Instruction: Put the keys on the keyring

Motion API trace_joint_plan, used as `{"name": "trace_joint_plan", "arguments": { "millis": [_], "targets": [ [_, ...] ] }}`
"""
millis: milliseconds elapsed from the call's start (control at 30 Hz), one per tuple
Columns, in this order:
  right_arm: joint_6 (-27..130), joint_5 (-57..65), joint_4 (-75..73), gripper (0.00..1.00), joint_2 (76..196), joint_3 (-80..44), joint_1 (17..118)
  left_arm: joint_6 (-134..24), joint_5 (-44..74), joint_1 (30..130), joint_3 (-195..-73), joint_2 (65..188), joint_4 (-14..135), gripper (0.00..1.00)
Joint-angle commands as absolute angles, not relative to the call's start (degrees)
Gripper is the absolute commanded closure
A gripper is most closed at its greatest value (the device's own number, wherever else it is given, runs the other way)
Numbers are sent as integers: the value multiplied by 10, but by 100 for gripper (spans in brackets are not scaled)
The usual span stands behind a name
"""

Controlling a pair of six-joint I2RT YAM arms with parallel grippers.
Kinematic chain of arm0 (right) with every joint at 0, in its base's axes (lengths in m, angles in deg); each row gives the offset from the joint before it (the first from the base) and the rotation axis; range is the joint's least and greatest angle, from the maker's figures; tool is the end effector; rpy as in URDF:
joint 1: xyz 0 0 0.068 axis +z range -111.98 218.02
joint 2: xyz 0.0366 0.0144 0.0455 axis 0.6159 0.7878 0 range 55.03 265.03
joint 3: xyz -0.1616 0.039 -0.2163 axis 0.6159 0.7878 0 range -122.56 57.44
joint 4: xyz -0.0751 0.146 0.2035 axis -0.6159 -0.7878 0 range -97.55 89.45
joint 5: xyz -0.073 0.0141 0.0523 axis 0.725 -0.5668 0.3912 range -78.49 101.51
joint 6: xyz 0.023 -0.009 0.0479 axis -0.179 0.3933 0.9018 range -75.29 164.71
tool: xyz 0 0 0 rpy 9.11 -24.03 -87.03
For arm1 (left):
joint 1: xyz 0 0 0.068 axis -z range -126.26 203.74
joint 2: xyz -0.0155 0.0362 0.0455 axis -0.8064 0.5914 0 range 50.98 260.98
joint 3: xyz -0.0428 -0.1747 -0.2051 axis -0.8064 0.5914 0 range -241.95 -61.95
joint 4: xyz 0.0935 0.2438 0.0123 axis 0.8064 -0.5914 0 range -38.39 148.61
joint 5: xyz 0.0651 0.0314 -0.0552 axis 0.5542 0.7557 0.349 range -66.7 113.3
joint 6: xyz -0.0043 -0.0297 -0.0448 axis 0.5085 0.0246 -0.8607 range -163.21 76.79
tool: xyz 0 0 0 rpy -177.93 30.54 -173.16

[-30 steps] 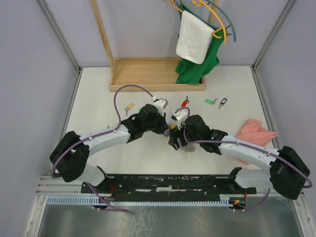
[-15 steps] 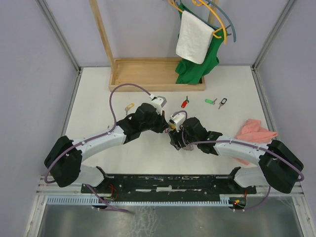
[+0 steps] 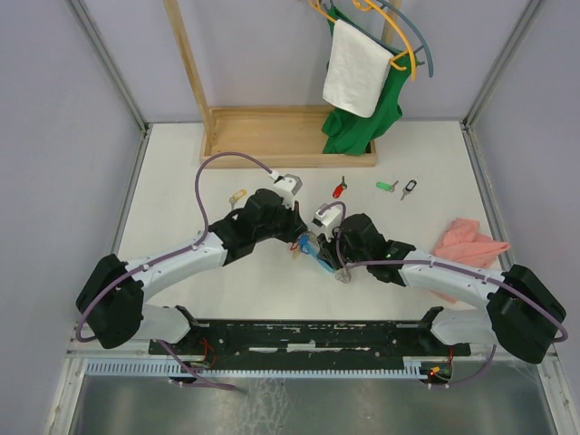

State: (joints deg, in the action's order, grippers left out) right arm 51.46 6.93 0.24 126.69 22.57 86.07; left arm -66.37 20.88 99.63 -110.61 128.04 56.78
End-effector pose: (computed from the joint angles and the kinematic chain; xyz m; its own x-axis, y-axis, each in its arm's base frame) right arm 0.1701 0.1935 0.2010 -0.4823 -0.3615 -0.7980 -0.7330 0.6653 0.1417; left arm 0.2075 -0.2162 0.2519 -0.6142 0.0691 -0.7861 0.5451 0.7575 -0.3593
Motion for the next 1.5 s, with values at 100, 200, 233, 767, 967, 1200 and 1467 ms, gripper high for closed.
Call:
{"name": "trace_joint_plan", "arguments": {
  "millis": [100,200,233,767,967,1200,1467],
  "targets": [
    [509,15,-15,88,1244,199,855,-678,240,997,-1086,1237,594,92],
    [504,7,-29,99,1242,189,855,-672,247,995,-1060,1219,614,82],
    [501,6,-35,99,1243,184,855,-666,246,996,-1049,1212,622,79],
    [502,-6,-58,99,1260,158,855,-606,170,1033,-978,1179,737,51],
    [504,-13,-57,99,1260,157,855,-595,221,1057,-996,1210,724,51],
    [505,-18,-57,99,1259,159,854,-593,274,1060,-1001,1216,714,59],
    [502,-25,-62,99,1258,160,855,-586,295,1060,-1003,1191,714,64]
  ]
}}
